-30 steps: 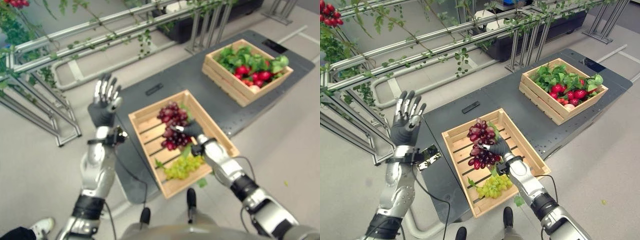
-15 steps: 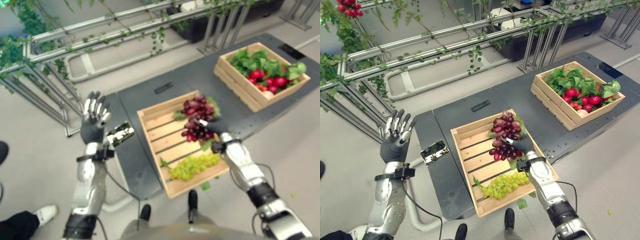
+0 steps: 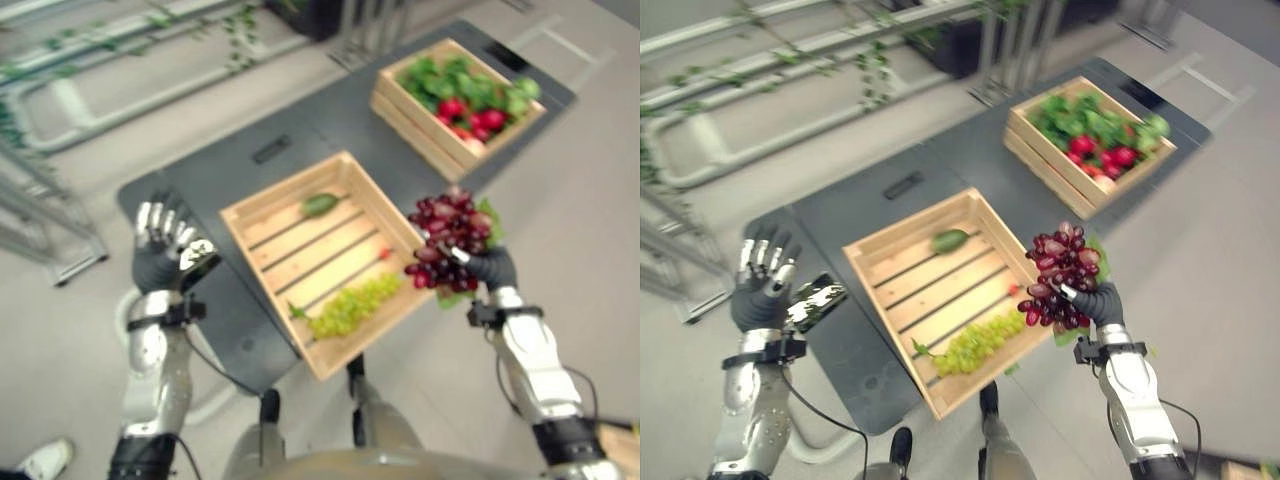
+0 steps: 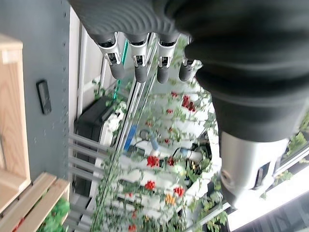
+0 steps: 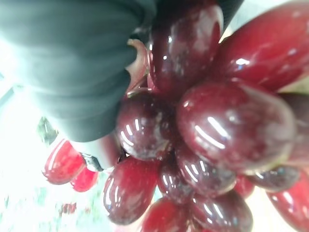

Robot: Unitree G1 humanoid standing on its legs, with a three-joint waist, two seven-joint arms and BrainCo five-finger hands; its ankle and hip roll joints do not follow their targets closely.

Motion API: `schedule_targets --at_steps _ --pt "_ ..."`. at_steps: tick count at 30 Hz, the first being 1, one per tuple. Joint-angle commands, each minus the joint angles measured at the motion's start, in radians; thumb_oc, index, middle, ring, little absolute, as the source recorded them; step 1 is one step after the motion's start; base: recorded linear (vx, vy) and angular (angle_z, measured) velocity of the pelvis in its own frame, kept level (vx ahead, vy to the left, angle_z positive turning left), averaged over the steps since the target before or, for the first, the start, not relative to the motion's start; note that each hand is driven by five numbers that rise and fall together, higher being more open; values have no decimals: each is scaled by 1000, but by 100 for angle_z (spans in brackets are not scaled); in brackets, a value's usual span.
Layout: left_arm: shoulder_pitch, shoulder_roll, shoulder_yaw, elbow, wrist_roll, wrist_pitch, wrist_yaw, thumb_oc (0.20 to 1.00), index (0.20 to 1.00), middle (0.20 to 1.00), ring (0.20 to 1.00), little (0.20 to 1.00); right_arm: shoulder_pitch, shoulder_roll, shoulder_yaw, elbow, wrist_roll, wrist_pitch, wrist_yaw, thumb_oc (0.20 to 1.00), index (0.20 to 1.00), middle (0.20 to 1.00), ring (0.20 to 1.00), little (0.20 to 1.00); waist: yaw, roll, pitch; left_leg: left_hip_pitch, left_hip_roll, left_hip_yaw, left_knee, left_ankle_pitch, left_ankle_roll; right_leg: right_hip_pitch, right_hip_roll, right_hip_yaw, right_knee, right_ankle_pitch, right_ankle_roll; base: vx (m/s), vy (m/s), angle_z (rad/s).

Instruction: Pick up the fruits from the basket on one side to the basket on the other side

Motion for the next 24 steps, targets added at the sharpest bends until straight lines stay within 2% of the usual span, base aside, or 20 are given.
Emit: schedule_targets --at_steps 1,3,4,5,9,10,11,12,13,15,17,19,20,22,24 --pt "32 53 16 -95 52 -38 -17 1000 1000 1000 1000 1000 -50 0 -102 -89 -2 -103 -3 200 200 200 200 200 58 61 -43 16 11 -20 -236 124 0 205 38 -110 134 -194 -27 -179 -13 -64" --pt "36 57 20 -99 49 -34 -20 1000 1000 1000 1000 1000 -40 5 -111 -89 -7 -101 -4 200 200 200 200 200 69 58 -50 9 22 3 -232 125 -3 231 29 -130 148 -214 -29 -105 -19 -44" --pt "41 60 24 -103 46 -29 -25 1000 1000 1000 1000 1000 -31 9 -122 -90 -10 -100 -6 200 200 200 200 200 79 53 -53 2 29 29 -226 128 -3 262 21 -148 160 -226 -28 -157 -23 -32" --pt "45 62 31 -105 44 -21 -27 1000 1000 1000 1000 1000 -31 16 -131 -76 -16 -98 -13 200 200 200 200 200 98 36 -72 -23 32 74 -212 131 -2 331 6 -168 162 -234 -24 -228 -24 -38" --pt "47 57 42 -113 41 -17 -24 1000 1000 1000 1000 1000 -34 32 -149 -69 -21 -94 -28 200 200 200 200 200 137 -6 -112 -84 21 164 -179 140 9 415 -17 -154 143 -170 -5 -149 -27 -80" --pt "43 58 43 -116 40 -18 -20 1000 1000 1000 1000 1000 -34 35 -152 -71 -24 -93 -35 200 200 200 200 200 146 -13 -119 -103 25 194 -172 150 11 426 -22 -155 131 -144 2 -116 -29 -142" --pt "43 58 42 -116 40 -19 -20 1000 1000 1000 1000 1000 -34 36 -152 -72 -24 -93 -35 200 200 200 200 200 149 -13 -120 -104 26 196 -172 150 11 425 -22 -152 130 -142 2 -206 -61 -125" --pt "43 52 49 -122 37 -21 -15 1000 1000 1000 1000 1000 -33 40 -161 -78 -24 -92 -42 200 200 200 200 200 151 -27 -131 -134 25 252 -160 159 15 450 -25 -158 101 -149 5 -134 -41 -51" --pt "43 53 49 -122 37 -21 -14 1000 1000 1000 1000 1000 -33 41 -161 -79 -24 -91 -42 200 200 200 200 200 155 -27 -131 -138 29 256 -158 163 15 447 -23 -154 99 -144 4 -192 -47 -41" --pt "39 47 51 -125 29 -22 -13 1000 1000 1000 1000 1000 -37 37 -162 -83 -20 -92 -44 200 200 200 200 200 154 -30 -132 -147 36 284 -159 171 13 450 -12 -158 73 -192 -7 -104 -44 -52" --pt "34 42 54 -127 20 -26 -5 1000 1000 1000 1000 1000 -49 30 -153 -81 -17 -92 -50 200 200 200 200 200 168 -12 -116 -144 77 318 -164 202 -4 426 -8 -221 48 -250 -25 -119 -148 -67" --pt "30 29 49 -136 16 -29 -8 1000 1000 1000 1000 1000 -51 14 -156 -84 -24 -89 -49 200 200 200 200 200 158 17 -98 -140 117 318 -171 247 -26 419 30 -206 32 -328 -56 -106 -195 -109" --pt "30 22 47 -137 11 -28 -13 1000 1000 1000 1000 1000 -51 8 -161 -85 -23 -88 -47 200 200 200 200 200 154 22 -92 -138 118 306 -172 254 -33 422 35 -204 31 -344 -64 -120 -189 -84" --pt "18 7 36 -132 2 -32 -14 1000 1000 1000 1000 1000 -56 -15 -170 -81 -29 -92 -51 200 200 200 200 200 144 47 -58 -142 135 271 -179 301 -56 416 58 -187 18 -346 -86 -178 -206 -55" --pt "2 3 25 -128 -7 -33 -20 1000 1000 1000 1000 1000 -68 -38 -179 -84 -33 -96 -51 200 200 200 200 200 144 78 -24 -151 153 194 -207 363 -92 389 102 -170 20 -342 -111 -223 -255 -46"
